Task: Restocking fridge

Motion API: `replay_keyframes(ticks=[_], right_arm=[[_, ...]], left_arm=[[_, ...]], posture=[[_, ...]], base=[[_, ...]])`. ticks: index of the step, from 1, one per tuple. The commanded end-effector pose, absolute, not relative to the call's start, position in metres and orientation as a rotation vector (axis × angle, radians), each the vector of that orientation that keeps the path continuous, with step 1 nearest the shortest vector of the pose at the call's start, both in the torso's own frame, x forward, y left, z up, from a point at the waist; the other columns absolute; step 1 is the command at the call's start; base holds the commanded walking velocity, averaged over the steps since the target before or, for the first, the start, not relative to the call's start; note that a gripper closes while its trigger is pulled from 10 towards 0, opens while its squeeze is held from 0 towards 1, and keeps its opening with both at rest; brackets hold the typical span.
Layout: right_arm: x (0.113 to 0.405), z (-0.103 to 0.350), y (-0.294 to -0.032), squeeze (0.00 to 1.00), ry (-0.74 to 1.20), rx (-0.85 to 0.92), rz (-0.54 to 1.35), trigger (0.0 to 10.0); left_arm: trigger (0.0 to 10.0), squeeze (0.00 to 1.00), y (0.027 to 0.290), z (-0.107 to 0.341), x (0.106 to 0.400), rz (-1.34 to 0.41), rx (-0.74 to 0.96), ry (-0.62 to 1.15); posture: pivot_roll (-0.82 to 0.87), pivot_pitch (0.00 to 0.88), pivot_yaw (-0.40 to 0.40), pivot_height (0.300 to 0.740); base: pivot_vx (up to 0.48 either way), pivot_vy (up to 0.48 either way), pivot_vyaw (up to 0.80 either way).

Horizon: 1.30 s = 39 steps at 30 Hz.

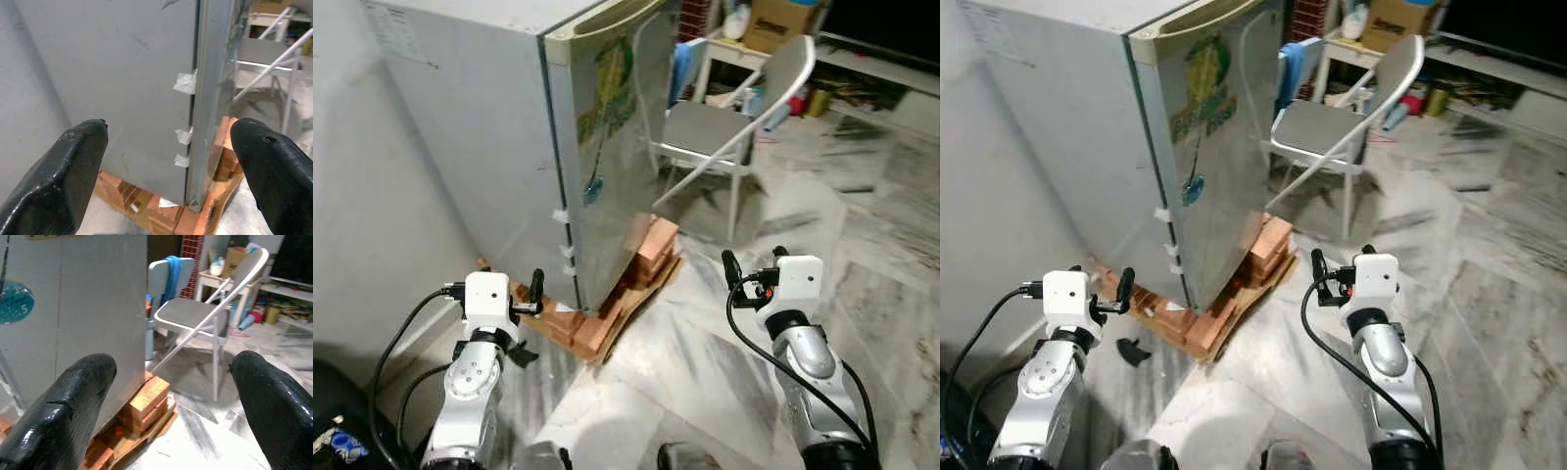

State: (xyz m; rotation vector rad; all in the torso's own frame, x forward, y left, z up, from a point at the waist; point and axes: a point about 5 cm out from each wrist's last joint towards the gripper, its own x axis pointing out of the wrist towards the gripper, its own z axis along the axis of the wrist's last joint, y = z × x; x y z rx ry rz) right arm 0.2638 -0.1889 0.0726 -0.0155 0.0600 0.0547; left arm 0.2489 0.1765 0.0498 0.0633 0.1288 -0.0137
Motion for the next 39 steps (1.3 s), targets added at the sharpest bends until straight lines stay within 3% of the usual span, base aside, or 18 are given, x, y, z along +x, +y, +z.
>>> replay_keyframes(ticks=[1,18,25,39], right_arm=[[0.264,0.073,-0.190,0.00,0.057,-0.014,0.045,10.0],[0.264,0.073,-0.190,0.00,0.057,-0.014,0.045,10.0],[0.266,0.080,-0.185,0.00,0.006,-0.031,0.088,10.0],[0.267,0.077,-0.185,0.00,0.025,-0.008,0.085,10.0]], left_arm=[[10.0,0.00,0.177,0.050,0.249,-0.011,0.070,0.129],[10.0,0.00,0.177,0.050,0.249,-0.011,0.070,0.129],[10.0,0.00,0.166,0.051,0.250,-0.064,0.064,0.116],[10.0,0.00,0.162,0.051,0.249,-0.084,0.051,0.110]], posture=[[0.03,0.006,-0.017,0.740],[0.03,0.006,-0.017,0.740],[0.02,0.012,-0.015,0.740],[0.02,0.017,-0.019,0.740]], base=[[0.000,0.251,-0.80],[0.000,0.251,-0.80],[0.000,0.000,0.00],[0.290,0.000,-0.06]])
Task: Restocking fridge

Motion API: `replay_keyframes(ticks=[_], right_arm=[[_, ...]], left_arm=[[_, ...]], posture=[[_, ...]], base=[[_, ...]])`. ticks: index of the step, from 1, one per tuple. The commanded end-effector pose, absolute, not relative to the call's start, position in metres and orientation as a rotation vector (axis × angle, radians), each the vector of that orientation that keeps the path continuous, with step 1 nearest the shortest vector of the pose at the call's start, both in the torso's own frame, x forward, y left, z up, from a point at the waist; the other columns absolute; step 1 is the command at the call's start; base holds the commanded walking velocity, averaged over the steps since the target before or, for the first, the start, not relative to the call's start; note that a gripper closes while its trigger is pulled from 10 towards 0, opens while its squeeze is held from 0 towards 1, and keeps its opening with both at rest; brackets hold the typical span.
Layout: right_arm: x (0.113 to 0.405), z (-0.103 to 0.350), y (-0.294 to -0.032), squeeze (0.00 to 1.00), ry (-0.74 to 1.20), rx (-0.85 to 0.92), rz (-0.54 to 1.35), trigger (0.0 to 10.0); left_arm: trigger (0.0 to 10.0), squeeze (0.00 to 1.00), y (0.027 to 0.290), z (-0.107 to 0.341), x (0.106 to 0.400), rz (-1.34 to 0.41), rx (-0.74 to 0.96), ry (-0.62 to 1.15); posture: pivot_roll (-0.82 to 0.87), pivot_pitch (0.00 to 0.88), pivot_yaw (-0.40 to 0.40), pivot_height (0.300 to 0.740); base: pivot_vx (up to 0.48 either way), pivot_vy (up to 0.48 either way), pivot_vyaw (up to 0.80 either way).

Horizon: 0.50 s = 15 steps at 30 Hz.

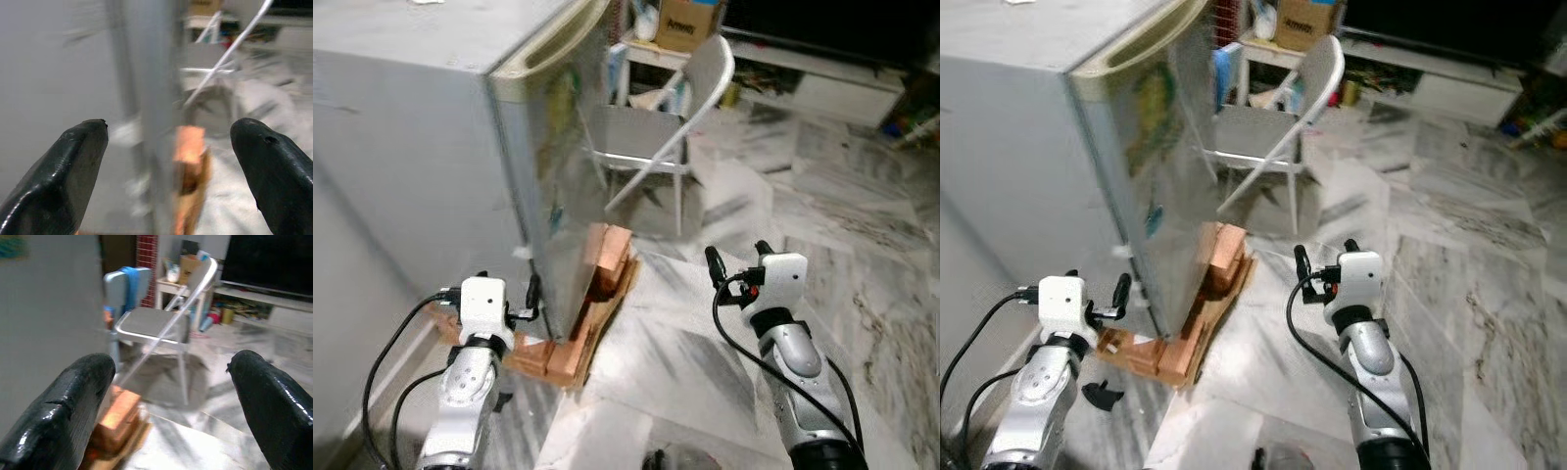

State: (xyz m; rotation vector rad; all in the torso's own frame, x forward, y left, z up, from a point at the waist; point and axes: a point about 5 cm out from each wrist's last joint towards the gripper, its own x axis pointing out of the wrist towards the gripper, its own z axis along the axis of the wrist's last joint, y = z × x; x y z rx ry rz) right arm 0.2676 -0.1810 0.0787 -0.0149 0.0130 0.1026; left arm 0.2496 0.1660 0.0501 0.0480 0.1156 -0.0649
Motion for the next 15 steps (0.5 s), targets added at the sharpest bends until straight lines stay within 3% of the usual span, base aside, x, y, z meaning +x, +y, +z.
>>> replay_keyframes(ticks=[1,15], right_arm=[[0.2674,0.0775,-0.1849,0.00,0.024,-0.011,0.086,10.0],[0.2660,0.0756,-0.1822,0.00,0.031,-0.030,0.107,10.0]], left_arm=[[10.0,0.00,0.1618,0.0513,0.2492,-0.084,0.046,0.108],[10.0,0.00,0.1619,0.0492,0.2459,-0.067,0.046,0.116]], posture=[[0.02,0.017,-0.020,0.740],[0.02,0.025,-0.027,0.740]], base=[[0.000,0.000,-0.44],[0.000,0.000,0.00]])
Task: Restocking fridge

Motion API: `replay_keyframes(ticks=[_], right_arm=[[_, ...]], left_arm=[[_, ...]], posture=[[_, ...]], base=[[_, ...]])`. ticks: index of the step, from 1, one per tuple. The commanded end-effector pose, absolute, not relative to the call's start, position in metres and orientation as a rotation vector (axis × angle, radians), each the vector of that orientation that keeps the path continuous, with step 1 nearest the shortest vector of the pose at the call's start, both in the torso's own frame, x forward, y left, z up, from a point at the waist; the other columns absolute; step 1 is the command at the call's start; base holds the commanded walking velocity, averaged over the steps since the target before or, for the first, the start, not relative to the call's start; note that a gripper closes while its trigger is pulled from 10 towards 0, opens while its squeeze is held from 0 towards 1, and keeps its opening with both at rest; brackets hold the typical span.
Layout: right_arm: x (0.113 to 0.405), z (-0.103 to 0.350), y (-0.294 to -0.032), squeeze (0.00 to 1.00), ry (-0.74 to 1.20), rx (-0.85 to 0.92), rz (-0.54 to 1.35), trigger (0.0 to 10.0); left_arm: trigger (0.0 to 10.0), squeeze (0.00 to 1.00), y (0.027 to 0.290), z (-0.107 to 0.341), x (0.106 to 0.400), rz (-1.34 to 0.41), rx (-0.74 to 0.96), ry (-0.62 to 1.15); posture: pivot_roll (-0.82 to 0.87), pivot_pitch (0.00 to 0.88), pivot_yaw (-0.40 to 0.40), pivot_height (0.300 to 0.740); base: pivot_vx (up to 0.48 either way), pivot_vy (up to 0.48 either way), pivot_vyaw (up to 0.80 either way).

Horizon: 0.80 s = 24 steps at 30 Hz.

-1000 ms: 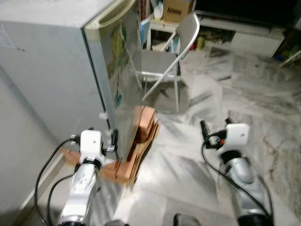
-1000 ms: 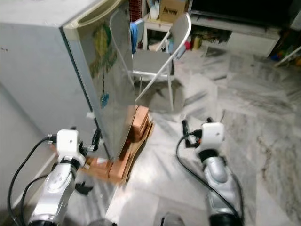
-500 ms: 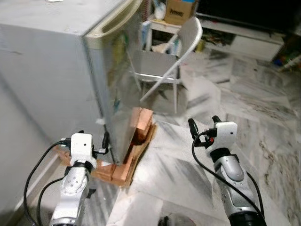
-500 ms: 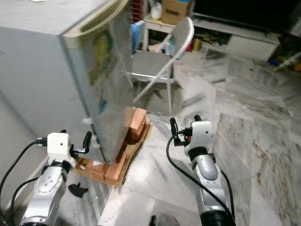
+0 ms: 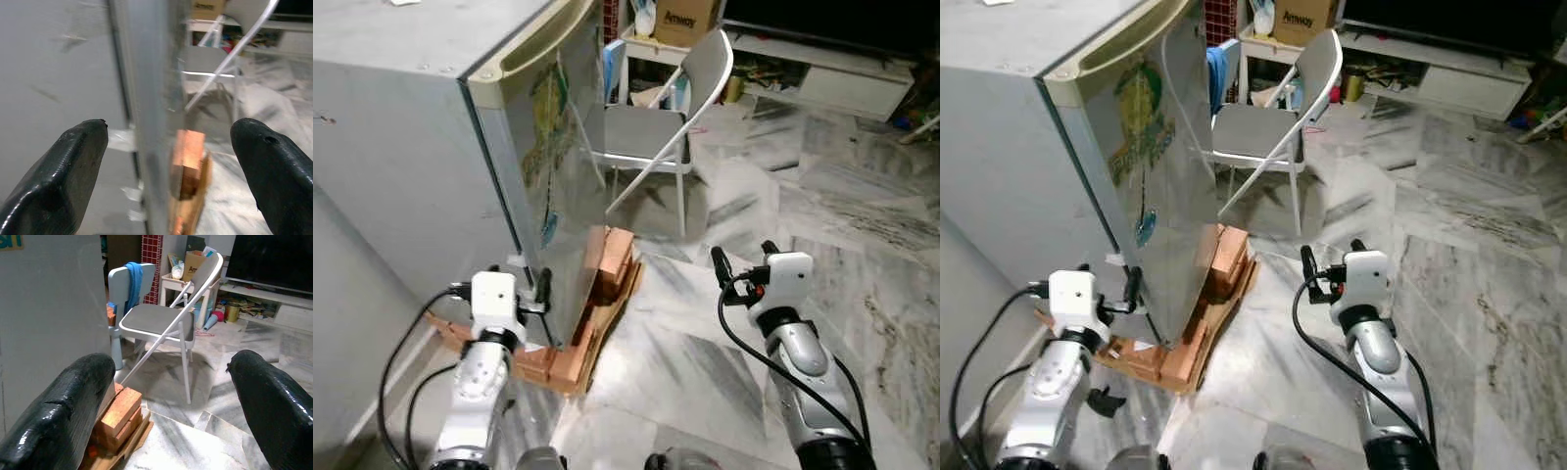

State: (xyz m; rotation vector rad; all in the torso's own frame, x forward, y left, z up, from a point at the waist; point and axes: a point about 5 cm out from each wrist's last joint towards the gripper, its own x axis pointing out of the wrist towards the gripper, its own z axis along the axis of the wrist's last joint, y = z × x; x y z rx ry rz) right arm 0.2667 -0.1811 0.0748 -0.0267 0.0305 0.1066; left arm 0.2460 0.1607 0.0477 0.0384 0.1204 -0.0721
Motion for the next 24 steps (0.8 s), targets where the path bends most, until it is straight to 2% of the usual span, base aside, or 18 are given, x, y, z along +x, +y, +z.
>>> replay_keyframes(ticks=[1,15,18,24], right_arm=[[0.2651,0.0760,-0.1814,0.00,0.024,-0.051,0.115,10.0],[0.2673,0.0730,-0.1780,0.00,0.052,0.003,0.100,10.0],[0.2678,0.0713,-0.1793,0.00,0.074,-0.053,0.091,10.0],[0.2678,0.0713,-0.1793,0.00,0.074,-0.053,0.091,10.0]], left_arm=[[10.0,0.00,0.1634,0.0489,0.2442,-0.061,0.047,0.115],[10.0,0.00,0.1660,0.0489,0.2439,-0.051,0.050,0.113],[10.0,0.00,0.1659,0.0492,0.2447,-0.052,0.051,0.111],[10.0,0.00,0.1659,0.0492,0.2447,-0.052,0.051,0.111]], posture=[[0.02,0.026,-0.027,0.740],[0.03,0.022,-0.026,0.740],[0.02,0.018,-0.026,0.740],[0.02,0.018,-0.026,0.740]], base=[[0.000,0.000,0.00],[0.000,0.000,0.00],[0.000,0.000,0.00],[0.000,0.000,0.00]])
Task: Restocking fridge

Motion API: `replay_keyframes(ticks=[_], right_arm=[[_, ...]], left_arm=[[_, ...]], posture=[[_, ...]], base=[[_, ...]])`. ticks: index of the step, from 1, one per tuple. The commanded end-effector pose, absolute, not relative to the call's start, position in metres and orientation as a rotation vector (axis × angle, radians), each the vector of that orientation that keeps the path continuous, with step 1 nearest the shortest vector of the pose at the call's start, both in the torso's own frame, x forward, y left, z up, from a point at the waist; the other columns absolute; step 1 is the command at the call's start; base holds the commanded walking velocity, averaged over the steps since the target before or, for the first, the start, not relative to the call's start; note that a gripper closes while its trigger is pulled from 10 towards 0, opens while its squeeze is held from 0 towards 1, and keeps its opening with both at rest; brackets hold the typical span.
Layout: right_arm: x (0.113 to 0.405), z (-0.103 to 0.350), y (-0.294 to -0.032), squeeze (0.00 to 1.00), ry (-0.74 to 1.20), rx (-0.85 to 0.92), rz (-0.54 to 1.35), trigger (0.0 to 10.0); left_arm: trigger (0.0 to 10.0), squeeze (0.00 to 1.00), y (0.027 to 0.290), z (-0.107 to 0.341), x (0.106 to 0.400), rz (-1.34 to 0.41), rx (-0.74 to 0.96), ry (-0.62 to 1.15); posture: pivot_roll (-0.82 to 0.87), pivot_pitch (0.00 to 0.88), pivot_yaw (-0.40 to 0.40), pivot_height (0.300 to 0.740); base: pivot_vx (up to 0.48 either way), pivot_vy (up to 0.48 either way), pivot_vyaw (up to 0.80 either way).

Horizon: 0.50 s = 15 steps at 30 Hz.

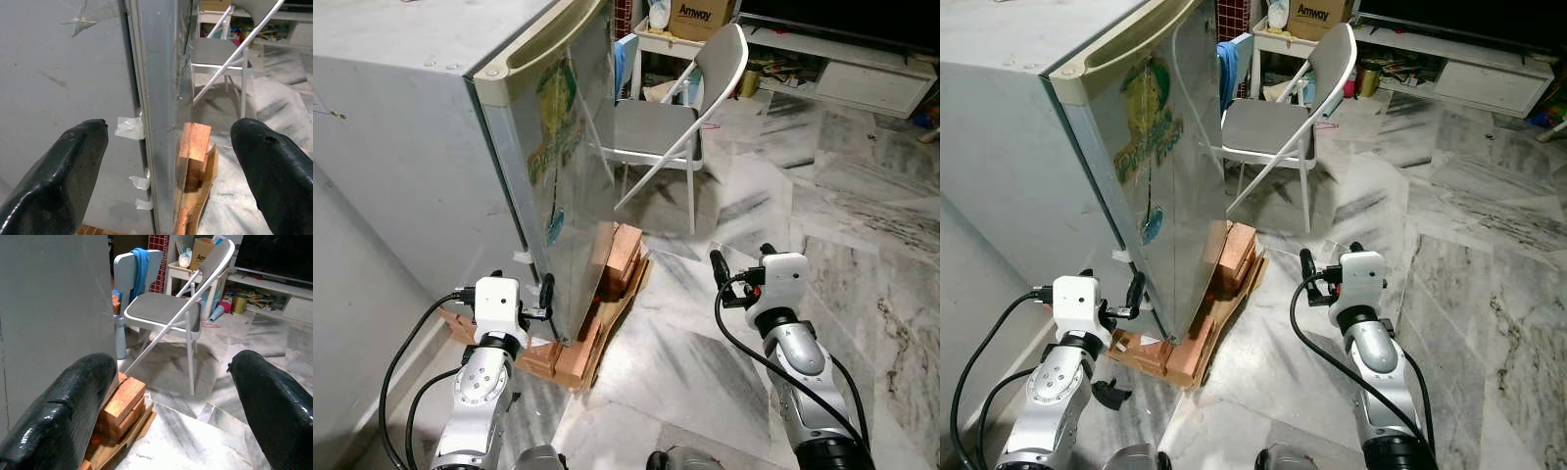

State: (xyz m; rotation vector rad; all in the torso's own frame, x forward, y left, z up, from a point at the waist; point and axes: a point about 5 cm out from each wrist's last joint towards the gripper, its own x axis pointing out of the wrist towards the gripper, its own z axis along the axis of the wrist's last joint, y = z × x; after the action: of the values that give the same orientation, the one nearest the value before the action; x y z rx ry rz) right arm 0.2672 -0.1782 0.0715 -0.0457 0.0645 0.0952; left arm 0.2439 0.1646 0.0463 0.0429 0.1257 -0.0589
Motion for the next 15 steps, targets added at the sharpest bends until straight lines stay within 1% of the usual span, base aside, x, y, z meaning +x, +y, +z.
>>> replay_keyframes(ticks=[1,15], right_arm=[[0.2678,0.0713,-0.1793,0.00,0.074,-0.053,0.091,10.0],[0.2678,0.0713,-0.1793,0.00,0.074,-0.053,0.091,10.0]], left_arm=[[10.0,0.00,0.1659,0.0492,0.2447,-0.052,0.051,0.111],[10.0,0.00,0.1659,0.0492,0.2447,-0.052,0.051,0.111]], posture=[[0.02,0.018,-0.026,0.740],[0.02,0.018,-0.026,0.740]], base=[[0.000,0.000,0.00],[0.000,0.000,0.00]])
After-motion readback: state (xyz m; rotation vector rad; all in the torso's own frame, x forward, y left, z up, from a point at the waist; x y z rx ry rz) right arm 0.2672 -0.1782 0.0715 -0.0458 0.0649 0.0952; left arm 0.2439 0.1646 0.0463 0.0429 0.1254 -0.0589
